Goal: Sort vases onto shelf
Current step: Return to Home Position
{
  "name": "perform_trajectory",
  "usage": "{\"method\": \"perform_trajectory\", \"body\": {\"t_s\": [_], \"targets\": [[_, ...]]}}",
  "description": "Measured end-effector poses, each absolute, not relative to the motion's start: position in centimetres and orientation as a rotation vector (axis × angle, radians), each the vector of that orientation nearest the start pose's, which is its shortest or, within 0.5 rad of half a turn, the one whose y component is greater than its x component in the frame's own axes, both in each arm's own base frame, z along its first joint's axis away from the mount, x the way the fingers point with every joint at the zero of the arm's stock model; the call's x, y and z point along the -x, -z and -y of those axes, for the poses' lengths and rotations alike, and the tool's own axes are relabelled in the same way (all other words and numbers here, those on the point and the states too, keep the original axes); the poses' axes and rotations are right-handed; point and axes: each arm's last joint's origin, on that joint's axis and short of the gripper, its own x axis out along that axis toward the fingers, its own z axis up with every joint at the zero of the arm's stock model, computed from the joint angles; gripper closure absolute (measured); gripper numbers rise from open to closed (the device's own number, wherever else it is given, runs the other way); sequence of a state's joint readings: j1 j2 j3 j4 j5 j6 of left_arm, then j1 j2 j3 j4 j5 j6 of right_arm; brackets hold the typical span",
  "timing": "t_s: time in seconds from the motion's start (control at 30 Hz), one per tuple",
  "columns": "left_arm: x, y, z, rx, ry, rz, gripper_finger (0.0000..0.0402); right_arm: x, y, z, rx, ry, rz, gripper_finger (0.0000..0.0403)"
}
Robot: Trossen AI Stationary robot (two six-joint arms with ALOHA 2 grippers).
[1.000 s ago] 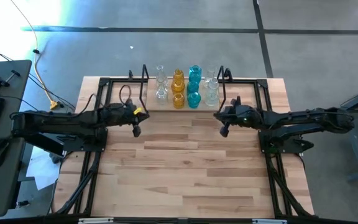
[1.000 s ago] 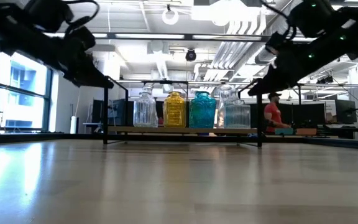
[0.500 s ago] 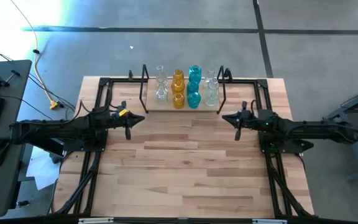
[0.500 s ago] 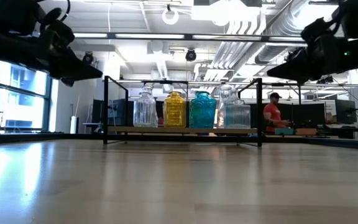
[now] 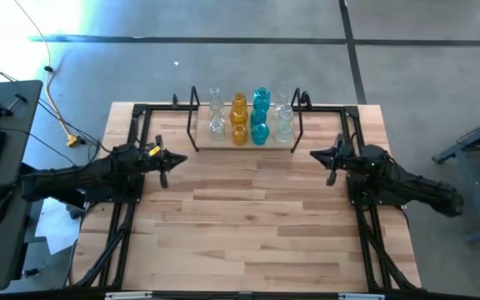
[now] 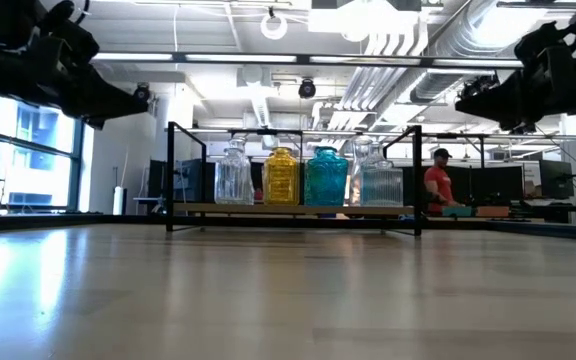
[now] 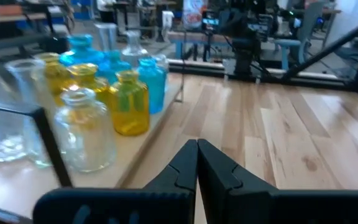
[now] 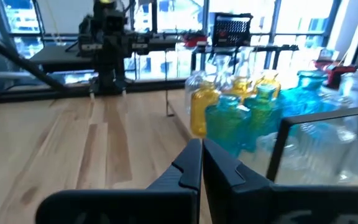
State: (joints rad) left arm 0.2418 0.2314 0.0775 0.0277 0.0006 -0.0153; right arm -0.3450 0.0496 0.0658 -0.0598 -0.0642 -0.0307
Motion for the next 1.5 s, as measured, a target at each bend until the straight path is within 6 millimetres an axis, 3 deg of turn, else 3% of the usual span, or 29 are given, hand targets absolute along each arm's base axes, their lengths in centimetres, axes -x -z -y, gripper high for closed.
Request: {"method": "perform_trajectory", "body": {"t_s": [0.27, 0.53, 0.73, 0.9, 1.5], "targets": [[-8.9, -17.5, -2.4, 0.025, -0.304, -0.075, 0.0401, -9.0, -16.9, 3.7, 0.028, 0.312, 0.026, 0.0403], [-9.3, -17.0, -2.4, 0.044, -0.279, -0.002, 0.0401, -8.9, -16.9, 4.1, 0.039, 0.339, 0.026, 0.0403], [-9.5, -16.7, -2.5, 0.058, -0.288, 0.016, 0.0401, -8.6, -16.8, 4.6, 0.017, 0.5, 0.012, 0.0403], [-9.5, -16.7, -2.5, 0.058, -0.29, 0.015, 0.0401, -8.6, -16.8, 4.6, -0.078, 0.497, 0.036, 0.0403], [-9.5, -16.7, -2.5, 0.049, -0.29, 0.014, 0.0401, -8.6, -16.7, 4.6, -0.041, 0.498, 0.026, 0.0402]]}}
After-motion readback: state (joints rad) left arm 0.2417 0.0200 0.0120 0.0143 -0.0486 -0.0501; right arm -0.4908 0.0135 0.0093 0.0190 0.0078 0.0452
